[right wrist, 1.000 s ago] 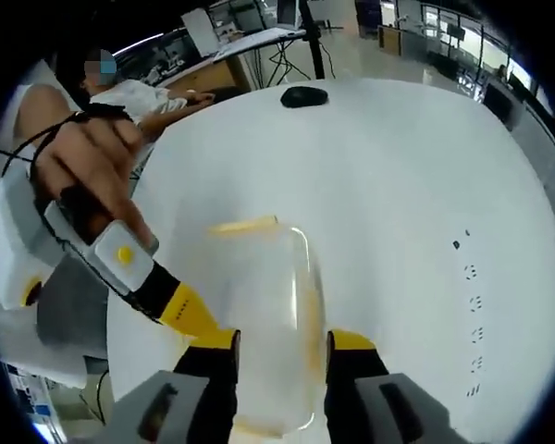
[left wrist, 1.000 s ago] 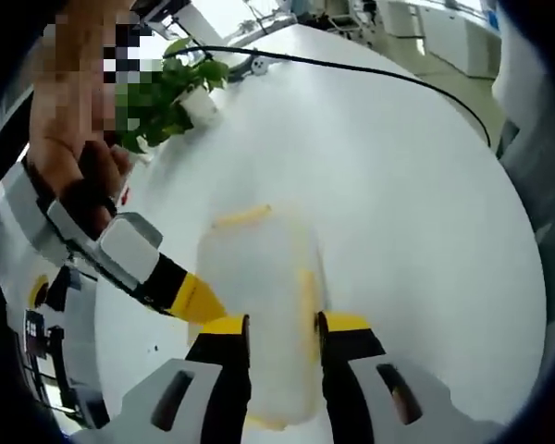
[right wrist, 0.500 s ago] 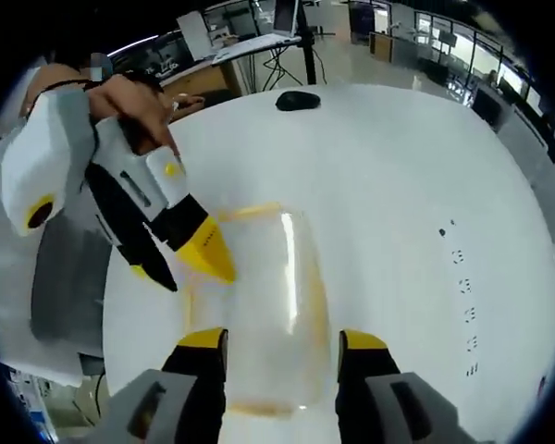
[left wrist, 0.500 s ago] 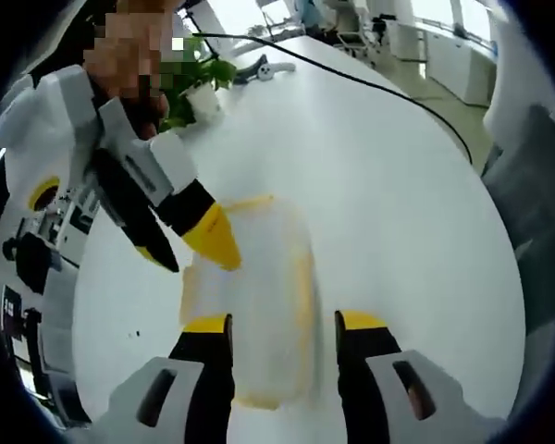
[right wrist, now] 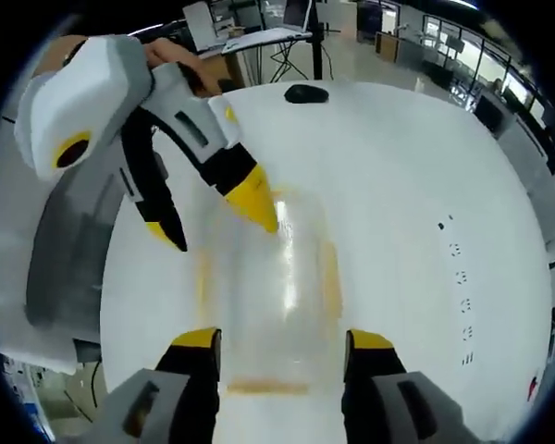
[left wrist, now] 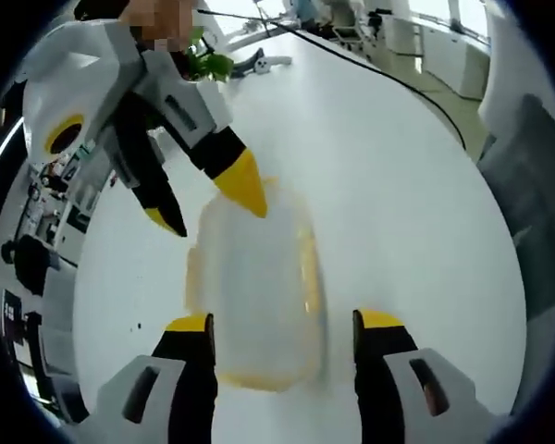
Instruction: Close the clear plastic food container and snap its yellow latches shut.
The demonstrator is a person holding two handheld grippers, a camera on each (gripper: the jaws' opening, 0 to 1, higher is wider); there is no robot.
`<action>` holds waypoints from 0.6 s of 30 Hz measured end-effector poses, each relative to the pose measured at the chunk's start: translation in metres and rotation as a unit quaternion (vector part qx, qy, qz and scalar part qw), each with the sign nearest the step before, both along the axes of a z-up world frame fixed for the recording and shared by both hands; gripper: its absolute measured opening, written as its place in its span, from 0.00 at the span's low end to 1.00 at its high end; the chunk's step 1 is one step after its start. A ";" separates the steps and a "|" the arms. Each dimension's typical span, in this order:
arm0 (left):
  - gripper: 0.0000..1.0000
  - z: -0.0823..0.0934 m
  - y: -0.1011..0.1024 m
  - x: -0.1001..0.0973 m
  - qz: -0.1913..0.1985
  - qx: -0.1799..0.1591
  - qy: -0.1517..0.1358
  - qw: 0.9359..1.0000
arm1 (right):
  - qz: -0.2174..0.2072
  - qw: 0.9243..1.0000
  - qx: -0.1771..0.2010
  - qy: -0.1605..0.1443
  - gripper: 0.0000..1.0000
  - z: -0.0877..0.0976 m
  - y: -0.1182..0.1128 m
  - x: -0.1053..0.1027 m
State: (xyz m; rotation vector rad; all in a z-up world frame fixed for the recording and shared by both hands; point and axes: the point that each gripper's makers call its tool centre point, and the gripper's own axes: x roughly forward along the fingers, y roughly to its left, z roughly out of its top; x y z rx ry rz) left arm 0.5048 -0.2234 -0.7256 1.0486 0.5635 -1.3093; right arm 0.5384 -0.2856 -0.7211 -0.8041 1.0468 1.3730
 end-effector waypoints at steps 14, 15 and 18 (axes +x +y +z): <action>0.70 -0.006 0.005 0.031 0.027 0.002 -0.005 1.000 | 0.002 1.000 -0.005 -0.029 0.65 -0.008 -0.013 -0.017; 0.70 -0.007 0.006 0.032 0.029 0.003 -0.003 1.000 | 0.003 1.000 -0.005 -0.029 0.68 -0.009 -0.014 -0.019; 0.71 -0.011 0.006 0.034 0.036 0.002 0.011 0.999 | 0.009 0.999 -0.008 -0.042 0.68 -0.012 -0.016 -0.019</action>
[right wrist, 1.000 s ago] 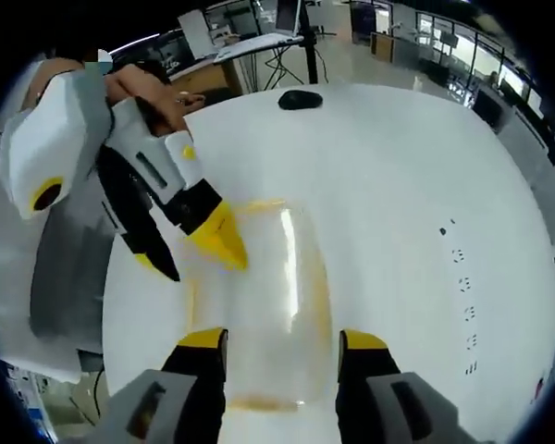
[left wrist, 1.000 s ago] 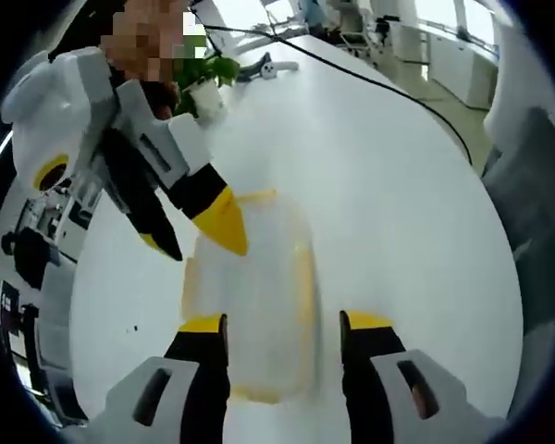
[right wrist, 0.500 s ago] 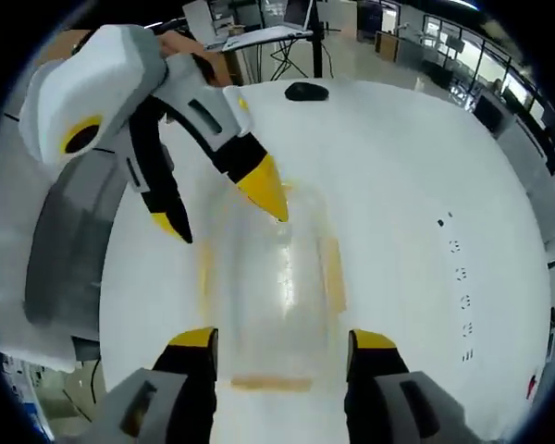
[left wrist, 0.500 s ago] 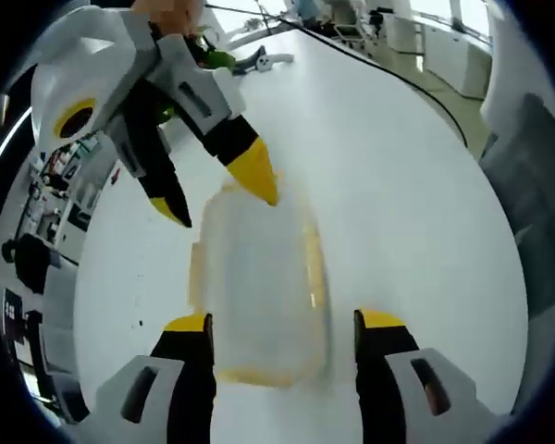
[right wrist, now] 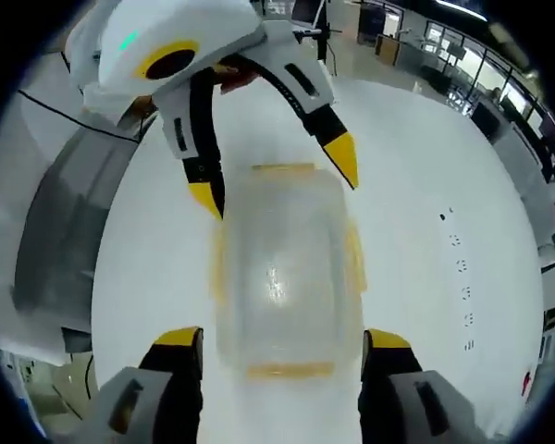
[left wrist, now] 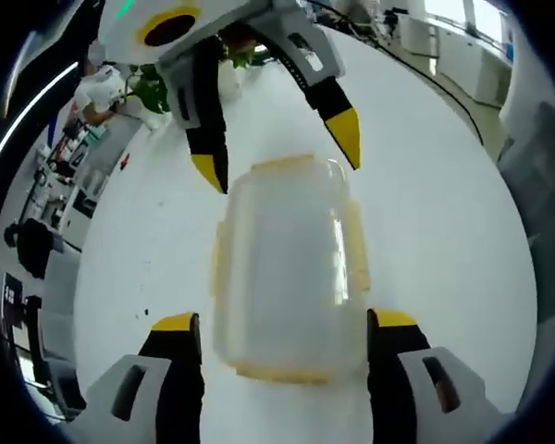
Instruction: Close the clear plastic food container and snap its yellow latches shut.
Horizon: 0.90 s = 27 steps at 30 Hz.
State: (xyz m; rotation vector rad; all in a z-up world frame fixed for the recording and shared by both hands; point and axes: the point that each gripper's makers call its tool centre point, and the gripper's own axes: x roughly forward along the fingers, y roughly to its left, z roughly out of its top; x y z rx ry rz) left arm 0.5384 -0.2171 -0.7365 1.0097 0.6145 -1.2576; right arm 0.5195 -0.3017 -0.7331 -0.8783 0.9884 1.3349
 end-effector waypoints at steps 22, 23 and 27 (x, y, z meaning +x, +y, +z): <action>0.75 -0.019 -0.001 -0.002 -0.014 0.023 0.035 0.999 | -0.005 0.999 0.009 -0.030 0.70 -0.012 0.006 0.005; 0.75 -0.019 -0.001 -0.002 -0.014 0.023 0.035 0.999 | -0.006 1.000 0.010 -0.028 0.70 -0.012 0.006 0.005; 0.75 -0.019 0.001 -0.004 -0.015 0.026 0.036 0.999 | -0.006 1.000 0.012 -0.027 0.69 -0.012 0.008 0.003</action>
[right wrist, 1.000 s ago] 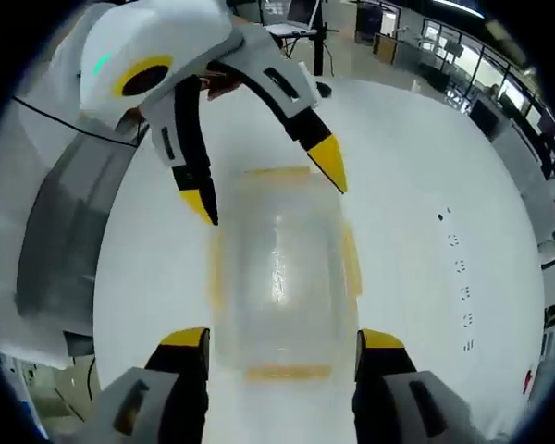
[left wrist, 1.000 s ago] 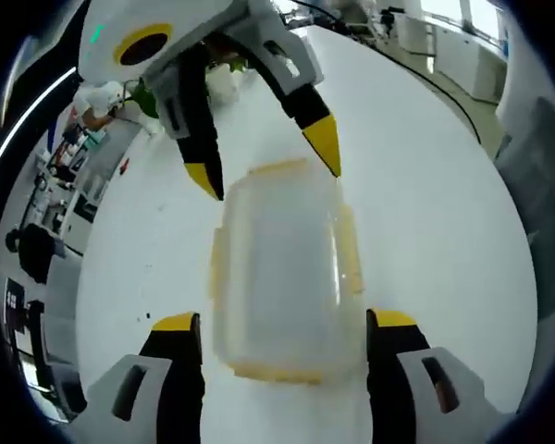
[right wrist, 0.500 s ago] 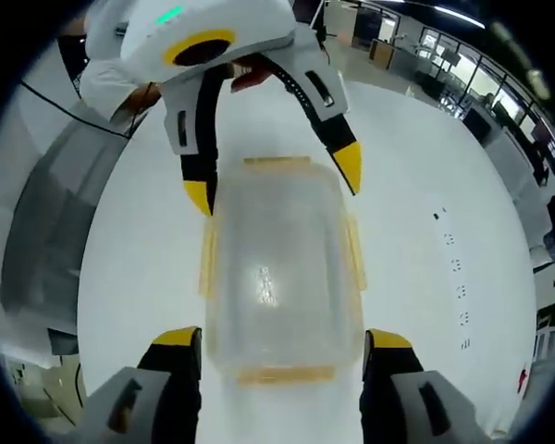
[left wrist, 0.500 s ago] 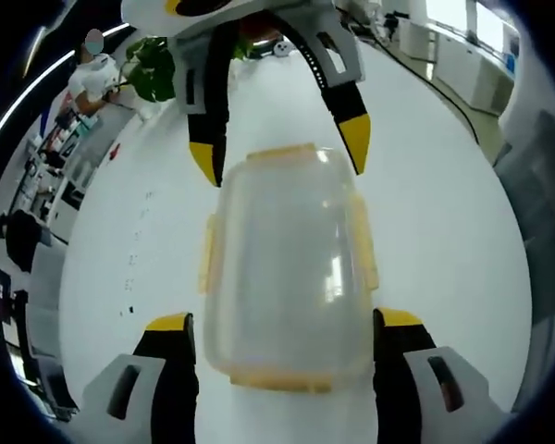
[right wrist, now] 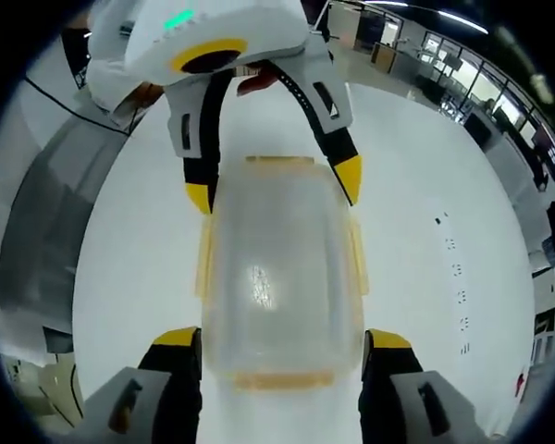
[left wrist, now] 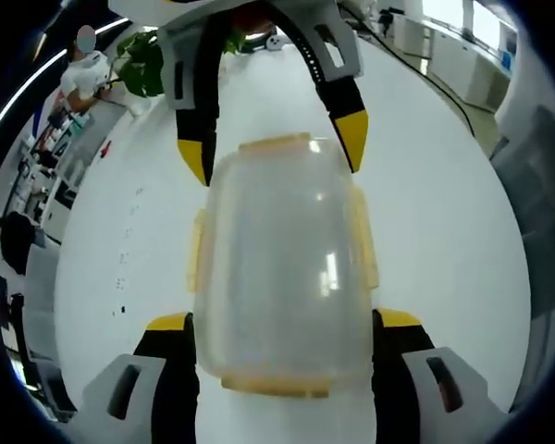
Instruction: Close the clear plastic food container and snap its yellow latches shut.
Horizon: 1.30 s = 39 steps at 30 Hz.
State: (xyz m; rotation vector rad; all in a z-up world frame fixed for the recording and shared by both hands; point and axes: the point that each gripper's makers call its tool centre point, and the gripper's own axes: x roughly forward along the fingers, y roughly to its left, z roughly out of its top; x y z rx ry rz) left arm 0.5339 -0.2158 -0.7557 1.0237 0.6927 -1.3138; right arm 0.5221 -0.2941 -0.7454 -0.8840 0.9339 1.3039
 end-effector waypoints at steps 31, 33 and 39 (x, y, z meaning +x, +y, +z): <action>0.75 -0.001 0.053 -0.024 0.013 0.002 -0.004 1.000 | 0.009 1.000 -0.002 0.003 0.69 -0.001 0.053 -0.022; 0.75 -0.001 0.061 -0.025 0.012 0.004 -0.004 1.000 | 0.008 1.000 0.000 0.002 0.69 -0.001 0.061 -0.024; 0.75 -0.001 0.080 -0.028 0.014 0.004 -0.004 1.000 | 0.008 1.000 0.001 0.002 0.69 -0.001 0.080 -0.027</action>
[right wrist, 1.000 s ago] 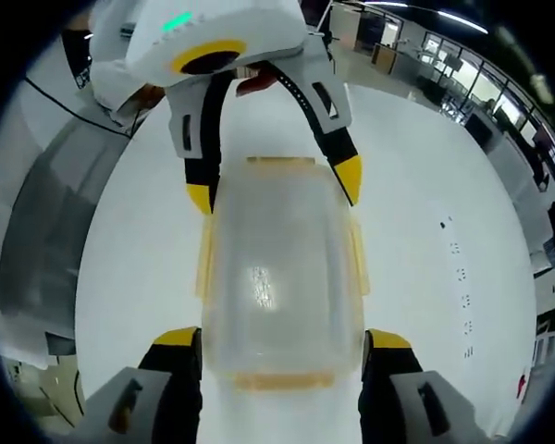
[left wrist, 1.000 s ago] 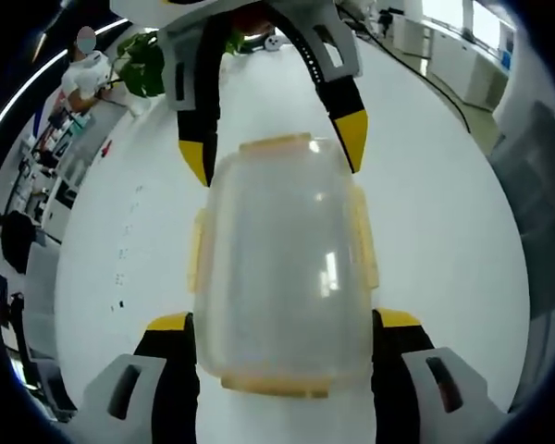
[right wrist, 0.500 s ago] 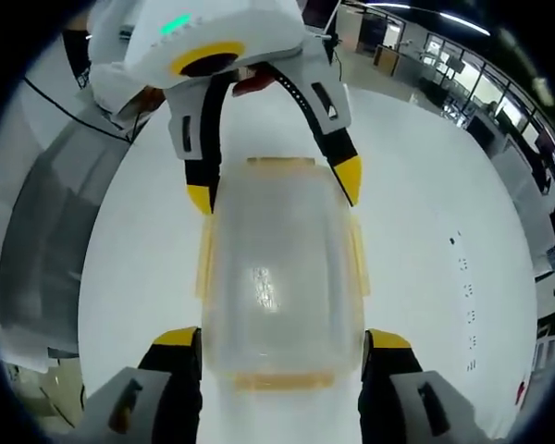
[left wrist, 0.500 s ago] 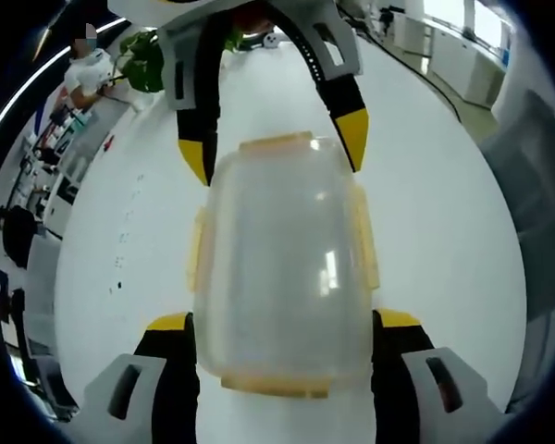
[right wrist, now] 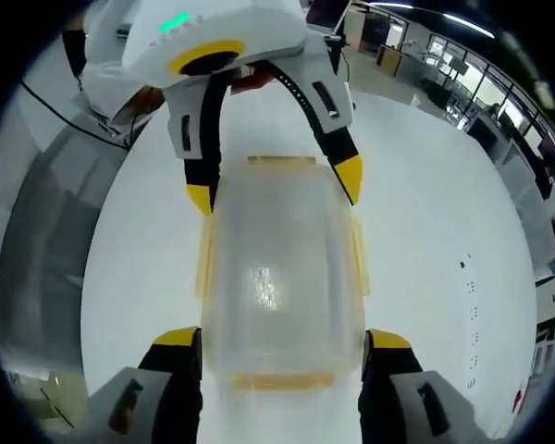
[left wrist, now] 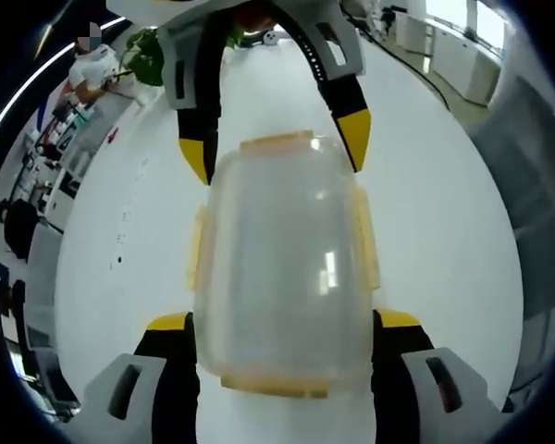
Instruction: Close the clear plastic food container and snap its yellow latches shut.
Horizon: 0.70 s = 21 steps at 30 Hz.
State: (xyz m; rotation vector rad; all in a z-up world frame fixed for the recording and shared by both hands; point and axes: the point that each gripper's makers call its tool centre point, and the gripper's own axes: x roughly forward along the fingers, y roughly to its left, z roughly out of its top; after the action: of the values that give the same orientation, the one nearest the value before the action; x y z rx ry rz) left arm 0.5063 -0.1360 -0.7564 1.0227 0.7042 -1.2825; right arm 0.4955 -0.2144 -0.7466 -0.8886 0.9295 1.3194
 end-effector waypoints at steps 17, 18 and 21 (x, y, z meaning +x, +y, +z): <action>0.75 0.000 0.033 0.000 0.013 -0.007 0.000 1.000 | 0.007 1.000 -0.019 -0.002 0.69 -0.001 0.033 0.001; 0.75 0.000 0.034 0.001 0.014 -0.008 -0.001 1.000 | 0.007 1.000 -0.018 -0.002 0.69 -0.001 0.034 0.002; 0.75 0.000 0.036 0.004 0.014 -0.013 -0.001 1.000 | 0.007 1.000 -0.019 -0.002 0.69 -0.001 0.036 0.004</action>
State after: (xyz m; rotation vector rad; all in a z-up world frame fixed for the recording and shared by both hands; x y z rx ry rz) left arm 0.5099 -0.1000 -0.7563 0.9893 0.6971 -1.2631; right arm 0.4999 -0.1788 -0.7474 -0.9275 0.9496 1.3164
